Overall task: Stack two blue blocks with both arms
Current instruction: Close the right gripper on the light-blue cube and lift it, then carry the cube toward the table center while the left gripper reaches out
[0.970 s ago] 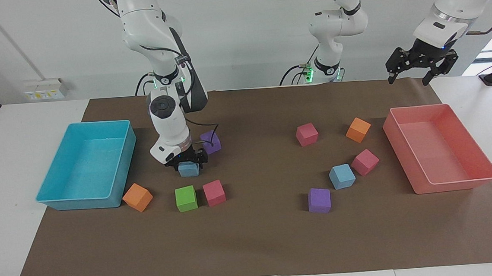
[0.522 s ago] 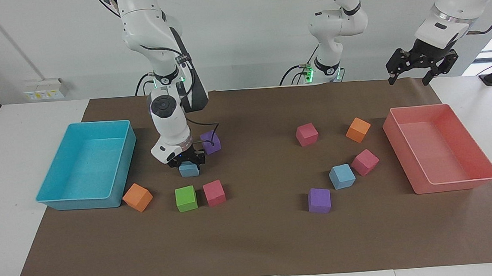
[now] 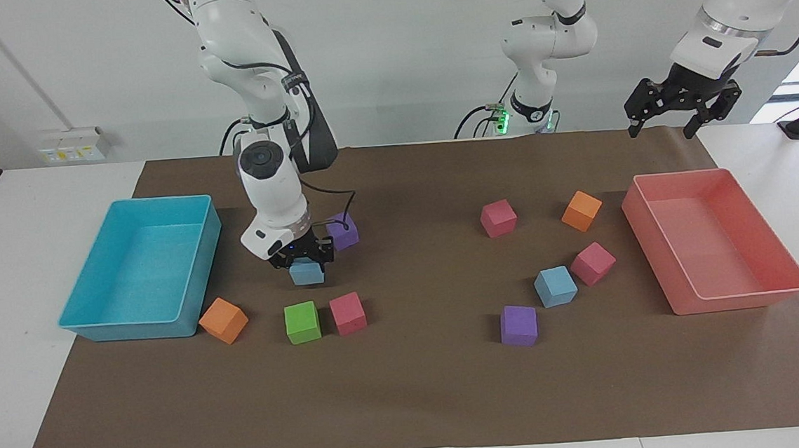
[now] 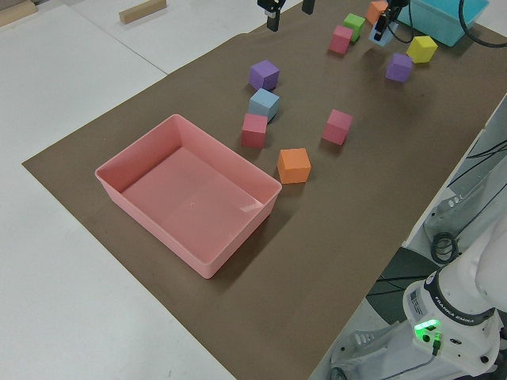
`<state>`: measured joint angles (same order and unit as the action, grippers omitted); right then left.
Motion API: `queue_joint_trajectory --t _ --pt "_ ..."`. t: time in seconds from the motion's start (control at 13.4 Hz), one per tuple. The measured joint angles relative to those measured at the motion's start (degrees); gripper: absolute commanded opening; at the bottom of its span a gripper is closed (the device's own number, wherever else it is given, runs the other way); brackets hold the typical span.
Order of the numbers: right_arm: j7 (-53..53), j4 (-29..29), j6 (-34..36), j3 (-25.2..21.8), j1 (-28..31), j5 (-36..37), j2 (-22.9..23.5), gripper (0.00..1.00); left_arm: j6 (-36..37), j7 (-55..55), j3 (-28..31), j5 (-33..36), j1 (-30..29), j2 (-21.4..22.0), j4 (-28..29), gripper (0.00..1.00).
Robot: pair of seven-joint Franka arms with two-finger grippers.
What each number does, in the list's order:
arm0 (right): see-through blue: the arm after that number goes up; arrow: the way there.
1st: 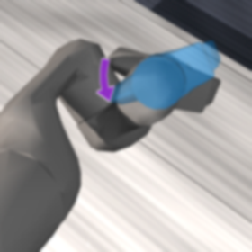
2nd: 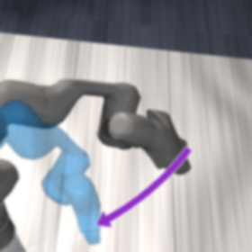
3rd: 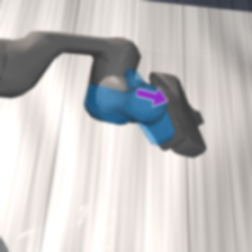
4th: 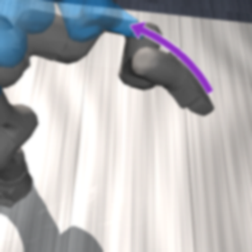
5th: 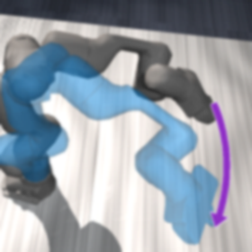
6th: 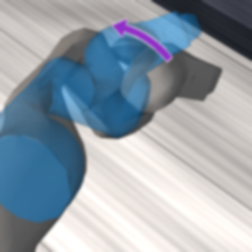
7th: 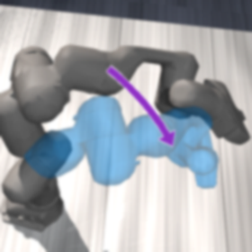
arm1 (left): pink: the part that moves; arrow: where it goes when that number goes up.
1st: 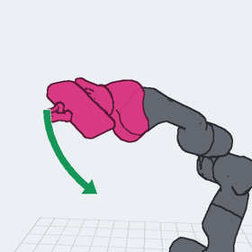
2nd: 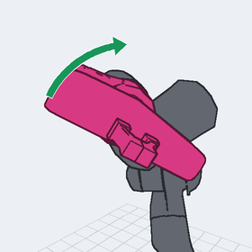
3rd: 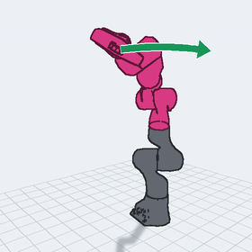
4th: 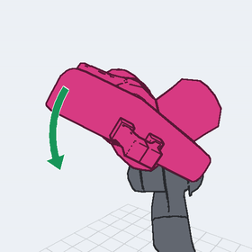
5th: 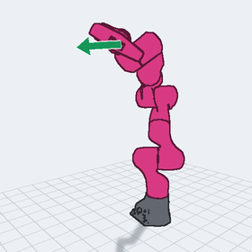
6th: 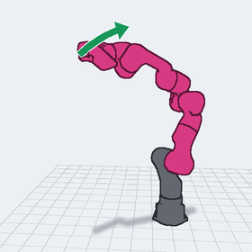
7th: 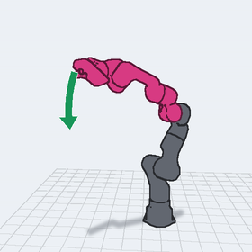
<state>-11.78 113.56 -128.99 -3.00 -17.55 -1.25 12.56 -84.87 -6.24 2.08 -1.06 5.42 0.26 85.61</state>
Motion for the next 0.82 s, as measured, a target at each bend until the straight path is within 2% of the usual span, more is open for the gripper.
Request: queue_joint_trajectory --t 0.37,0.6,0.82 --pt "0.0 -1.8 3.2 0.1 -0.2 0.0 -4.3 0.0 -0.1 0.0 0.0 0.0 0.0 0.0 0.0 1.0" --pt "-0.9 -5.3 6.5 0.2 -2.5 0.0 -3.8 0.0 -1.5 0.0 0.0 0.0 0.0 0.0 0.0 1.0" --pt "-5.8 -11.8 10.1 0.3 -6.8 0.0 -0.7 0.0 -3.9 0.0 0.0 0.0 0.0 -0.2 0.0 1.0"
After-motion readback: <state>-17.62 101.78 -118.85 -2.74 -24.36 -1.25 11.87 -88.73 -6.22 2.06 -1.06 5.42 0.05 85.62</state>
